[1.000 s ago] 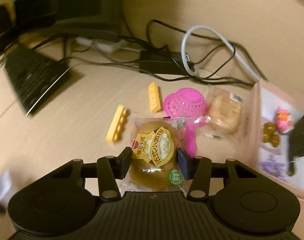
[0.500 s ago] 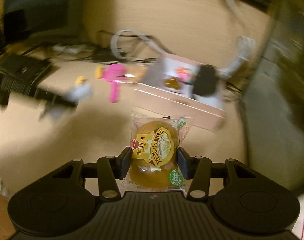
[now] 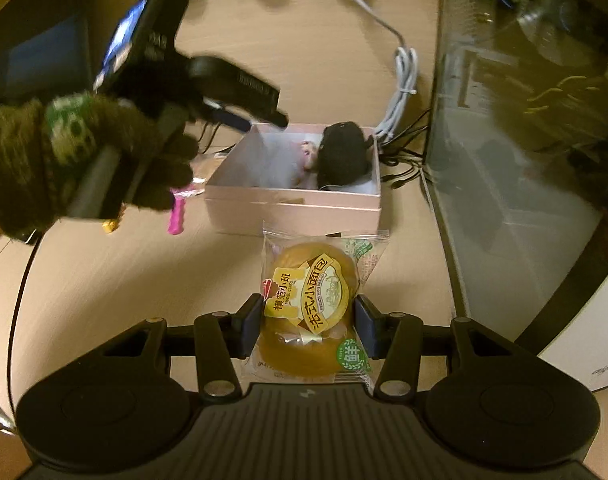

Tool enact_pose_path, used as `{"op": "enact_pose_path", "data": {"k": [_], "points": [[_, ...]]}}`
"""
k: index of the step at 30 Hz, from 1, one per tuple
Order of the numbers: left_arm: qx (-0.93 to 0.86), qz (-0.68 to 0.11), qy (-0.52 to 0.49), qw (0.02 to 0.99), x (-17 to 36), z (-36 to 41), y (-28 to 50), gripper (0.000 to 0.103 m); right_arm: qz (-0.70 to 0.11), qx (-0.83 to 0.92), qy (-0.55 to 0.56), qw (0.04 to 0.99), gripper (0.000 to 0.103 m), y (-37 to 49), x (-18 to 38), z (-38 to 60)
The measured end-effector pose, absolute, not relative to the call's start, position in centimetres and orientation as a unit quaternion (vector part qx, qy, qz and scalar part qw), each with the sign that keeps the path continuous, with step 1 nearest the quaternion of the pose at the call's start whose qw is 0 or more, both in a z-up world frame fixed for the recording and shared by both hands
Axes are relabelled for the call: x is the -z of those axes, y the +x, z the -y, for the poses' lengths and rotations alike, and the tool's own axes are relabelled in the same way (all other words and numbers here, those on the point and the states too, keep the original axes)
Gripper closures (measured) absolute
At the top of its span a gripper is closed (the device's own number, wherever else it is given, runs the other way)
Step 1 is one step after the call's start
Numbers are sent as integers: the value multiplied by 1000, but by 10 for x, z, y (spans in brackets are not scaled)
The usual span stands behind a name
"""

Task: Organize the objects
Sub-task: 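Drop the white block into the pink box with the left while the right drops the bun in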

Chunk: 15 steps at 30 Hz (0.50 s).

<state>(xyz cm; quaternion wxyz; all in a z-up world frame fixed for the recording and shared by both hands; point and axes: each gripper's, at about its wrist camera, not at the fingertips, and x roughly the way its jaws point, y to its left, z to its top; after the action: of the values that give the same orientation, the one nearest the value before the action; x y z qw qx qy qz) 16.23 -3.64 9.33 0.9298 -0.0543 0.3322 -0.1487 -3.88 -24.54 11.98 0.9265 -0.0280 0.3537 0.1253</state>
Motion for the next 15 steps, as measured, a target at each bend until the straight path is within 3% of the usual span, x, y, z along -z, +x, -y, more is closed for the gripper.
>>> {"op": "enact_pose_path", "data": {"k": [6, 13, 14, 15], "points": [[134, -294, -118, 939, -101, -9, 126, 51, -344, -136, -25, 929, 55, -17, -123, 248], [84, -373, -97, 919, -64, -60, 54, 51, -251, -143, -6, 957, 54, 63, -167, 219], [73, -383, -103, 915, -58, -68, 44, 51, -240, -145, -4, 960, 44, 78, -170, 212], [61, -393, -112, 911, -51, -75, 35, 51, -238, -153, -7, 959, 23, 93, -171, 205]]}}
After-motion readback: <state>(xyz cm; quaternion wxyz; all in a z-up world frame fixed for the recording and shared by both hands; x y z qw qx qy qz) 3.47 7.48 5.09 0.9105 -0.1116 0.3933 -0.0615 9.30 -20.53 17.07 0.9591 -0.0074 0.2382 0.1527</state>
